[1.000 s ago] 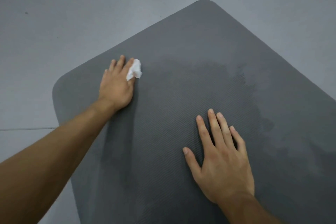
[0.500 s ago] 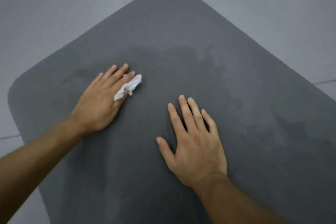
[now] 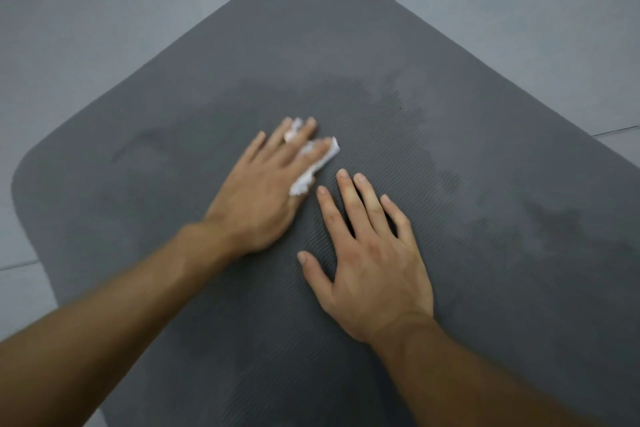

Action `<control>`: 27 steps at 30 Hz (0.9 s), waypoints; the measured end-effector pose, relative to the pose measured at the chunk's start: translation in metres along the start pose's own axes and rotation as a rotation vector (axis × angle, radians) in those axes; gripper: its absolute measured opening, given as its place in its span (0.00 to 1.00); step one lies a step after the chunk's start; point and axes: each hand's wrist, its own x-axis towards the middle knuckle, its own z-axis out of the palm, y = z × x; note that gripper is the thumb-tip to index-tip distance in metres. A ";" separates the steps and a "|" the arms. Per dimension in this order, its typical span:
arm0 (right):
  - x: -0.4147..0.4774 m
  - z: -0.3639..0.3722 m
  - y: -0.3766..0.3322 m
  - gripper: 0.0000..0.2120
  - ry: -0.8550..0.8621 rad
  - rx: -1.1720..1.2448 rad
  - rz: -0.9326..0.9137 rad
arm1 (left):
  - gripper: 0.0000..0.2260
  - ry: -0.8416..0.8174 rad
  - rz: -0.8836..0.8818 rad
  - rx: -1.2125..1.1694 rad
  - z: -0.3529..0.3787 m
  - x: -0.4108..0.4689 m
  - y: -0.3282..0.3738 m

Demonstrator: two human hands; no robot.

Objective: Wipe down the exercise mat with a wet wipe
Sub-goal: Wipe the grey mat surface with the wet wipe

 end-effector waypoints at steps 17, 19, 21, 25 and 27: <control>0.000 0.000 0.000 0.38 0.007 0.028 0.007 | 0.26 0.102 -0.470 -0.050 -0.027 0.120 -0.049; 0.000 -0.001 -0.001 0.38 0.006 0.023 0.010 | 0.25 0.057 -0.316 -0.032 -0.025 0.128 -0.020; 0.001 -0.001 -0.002 0.38 0.006 0.019 0.009 | 0.25 0.017 -0.139 -0.018 -0.017 0.130 0.014; 0.002 -0.003 -0.002 0.37 0.008 0.021 0.010 | 0.27 -0.057 0.183 0.026 -0.005 0.116 0.050; 0.001 -0.003 -0.002 0.38 -0.004 0.015 0.010 | 0.27 -0.092 0.276 0.001 -0.011 0.106 0.035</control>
